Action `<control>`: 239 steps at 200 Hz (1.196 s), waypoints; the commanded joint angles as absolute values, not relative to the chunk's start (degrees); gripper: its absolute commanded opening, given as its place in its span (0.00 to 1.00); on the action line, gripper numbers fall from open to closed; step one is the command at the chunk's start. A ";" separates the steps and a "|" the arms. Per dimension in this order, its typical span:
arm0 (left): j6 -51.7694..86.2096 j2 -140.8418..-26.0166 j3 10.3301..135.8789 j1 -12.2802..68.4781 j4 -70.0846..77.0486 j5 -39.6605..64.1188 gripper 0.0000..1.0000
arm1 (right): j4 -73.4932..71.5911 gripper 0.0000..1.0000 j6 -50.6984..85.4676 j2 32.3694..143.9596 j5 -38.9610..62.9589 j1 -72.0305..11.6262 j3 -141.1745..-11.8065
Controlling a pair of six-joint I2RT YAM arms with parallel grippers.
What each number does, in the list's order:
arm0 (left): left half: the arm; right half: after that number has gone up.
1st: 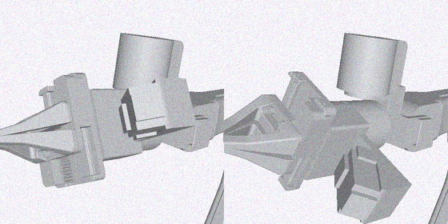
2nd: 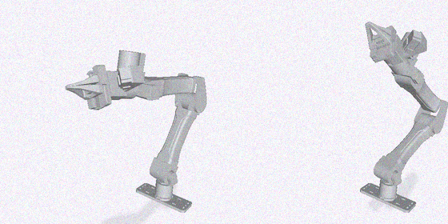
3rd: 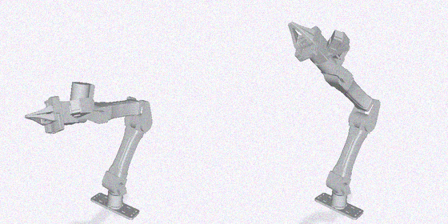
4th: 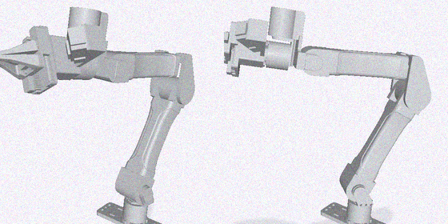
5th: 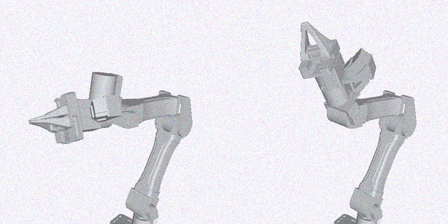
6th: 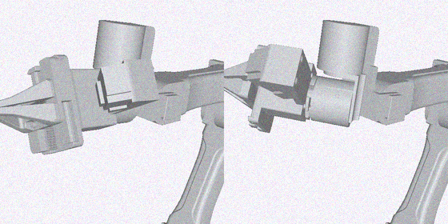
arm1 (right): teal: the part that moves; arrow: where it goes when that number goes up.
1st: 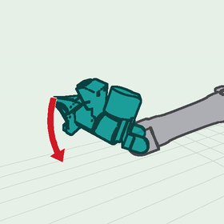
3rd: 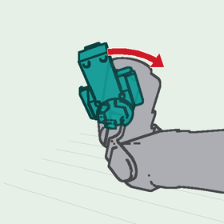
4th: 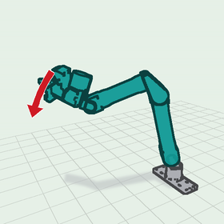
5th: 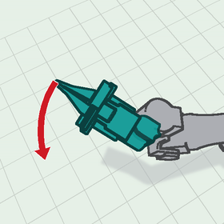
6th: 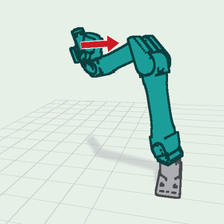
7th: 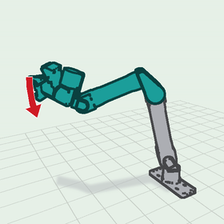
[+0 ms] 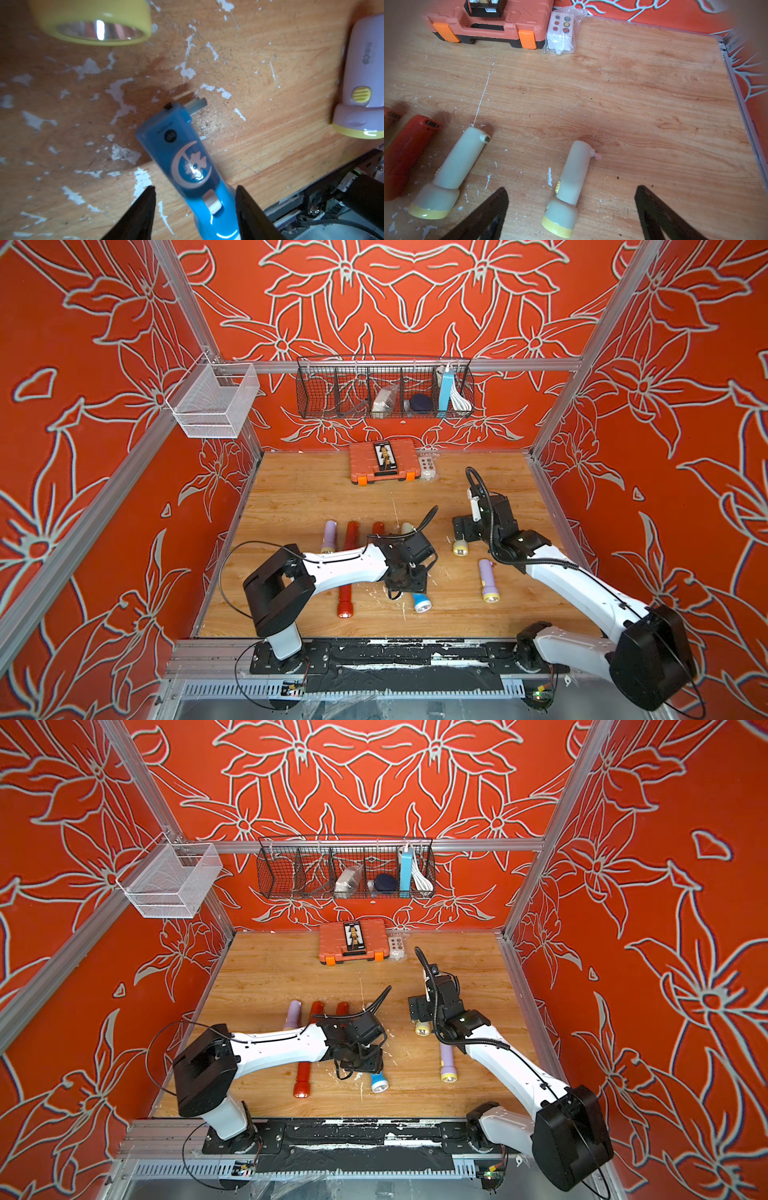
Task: Close the plug at the bottom of the flashlight
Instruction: Pick up the flashlight from the center of the board.
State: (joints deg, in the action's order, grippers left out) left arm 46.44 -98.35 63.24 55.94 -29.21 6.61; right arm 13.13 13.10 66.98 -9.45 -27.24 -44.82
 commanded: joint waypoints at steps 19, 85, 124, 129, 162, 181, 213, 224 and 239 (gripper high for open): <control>44.09 -101.34 65.55 56.52 -31.42 7.79 0.64 | 12.29 0.98 14.01 65.04 -10.55 -26.67 -43.76; 42.46 -105.57 65.80 56.56 -32.65 7.92 0.63 | 12.32 0.98 13.98 64.43 -10.63 -26.56 -43.51; 42.01 -106.39 65.64 56.68 -33.12 9.14 0.54 | 12.35 0.98 13.89 64.34 -10.81 -26.46 -43.43; 41.93 -106.27 65.49 56.73 -33.27 9.14 0.53 | 12.32 0.98 13.84 64.34 -10.90 -26.47 -43.45; 41.75 -105.58 64.83 56.94 -34.26 9.09 0.43 | 12.35 0.98 13.89 64.20 -10.99 -26.44 -43.39; 41.24 -105.10 64.55 57.08 -35.02 8.94 0.36 | 12.34 0.98 13.82 64.24 -11.07 -26.37 -43.40; 39.49 -104.67 64.27 57.15 -36.34 7.80 0.24 | 12.28 0.98 13.89 64.43 -11.16 -26.37 -43.28; 38.84 -104.48 64.29 57.18 -36.64 7.27 0.19 | 12.28 0.98 13.89 64.42 -11.16 -26.30 -43.34; 37.58 -104.03 65.06 57.08 -37.41 6.62 0.11 | 12.38 0.98 13.81 64.34 -11.50 -26.28 -43.26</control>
State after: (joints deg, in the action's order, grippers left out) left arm 39.99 -104.31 65.67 56.69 -32.25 8.58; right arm 12.97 13.08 65.32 -9.74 -26.61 -44.16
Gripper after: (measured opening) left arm 0.357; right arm 0.980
